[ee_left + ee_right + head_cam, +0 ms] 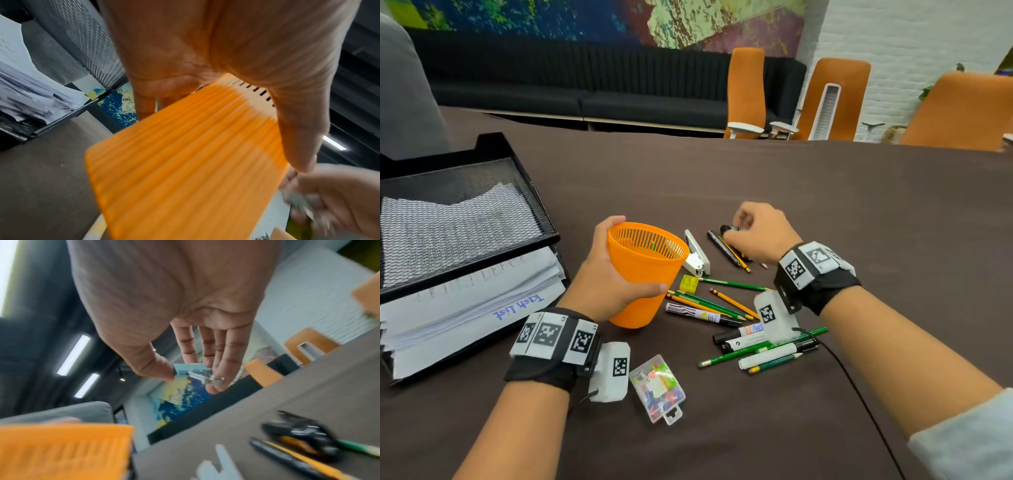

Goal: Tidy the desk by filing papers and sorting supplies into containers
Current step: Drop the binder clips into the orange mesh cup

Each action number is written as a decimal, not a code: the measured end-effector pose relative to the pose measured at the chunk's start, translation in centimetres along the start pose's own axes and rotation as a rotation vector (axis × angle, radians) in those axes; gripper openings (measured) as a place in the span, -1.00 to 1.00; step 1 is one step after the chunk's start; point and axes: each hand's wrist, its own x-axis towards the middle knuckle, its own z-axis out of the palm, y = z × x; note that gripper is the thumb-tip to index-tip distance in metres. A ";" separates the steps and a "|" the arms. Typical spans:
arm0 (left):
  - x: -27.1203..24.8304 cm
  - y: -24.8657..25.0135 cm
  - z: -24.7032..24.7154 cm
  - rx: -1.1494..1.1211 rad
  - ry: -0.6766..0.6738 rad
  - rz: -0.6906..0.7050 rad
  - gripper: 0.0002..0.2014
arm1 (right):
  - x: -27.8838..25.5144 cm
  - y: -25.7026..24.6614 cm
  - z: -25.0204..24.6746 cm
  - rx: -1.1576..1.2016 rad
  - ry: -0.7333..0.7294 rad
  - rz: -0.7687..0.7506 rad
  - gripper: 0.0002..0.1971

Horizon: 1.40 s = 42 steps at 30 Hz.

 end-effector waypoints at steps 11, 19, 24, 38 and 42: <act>0.0 0.2 -1.4 0.025 0.100 0.019 0.16 | 0.5 -5.7 3.2 0.173 -0.014 -0.166 -0.90; 0.2 -0.8 -3.1 0.010 0.140 -0.006 0.14 | -0.7 -2.6 9.1 -0.688 -0.495 -0.295 -0.53; 0.2 -0.8 -2.2 -0.010 0.112 -0.001 0.17 | -0.9 -2.3 8.8 -0.802 -0.404 -0.332 -0.82; -1.0 3.6 2.3 -0.074 -0.084 0.134 0.09 | -4.4 -6.1 -4.1 0.101 -0.074 -0.352 -0.65; -1.3 4.1 2.1 -0.110 -0.029 0.172 0.05 | -4.8 -2.4 -6.3 0.213 0.050 -0.248 -0.76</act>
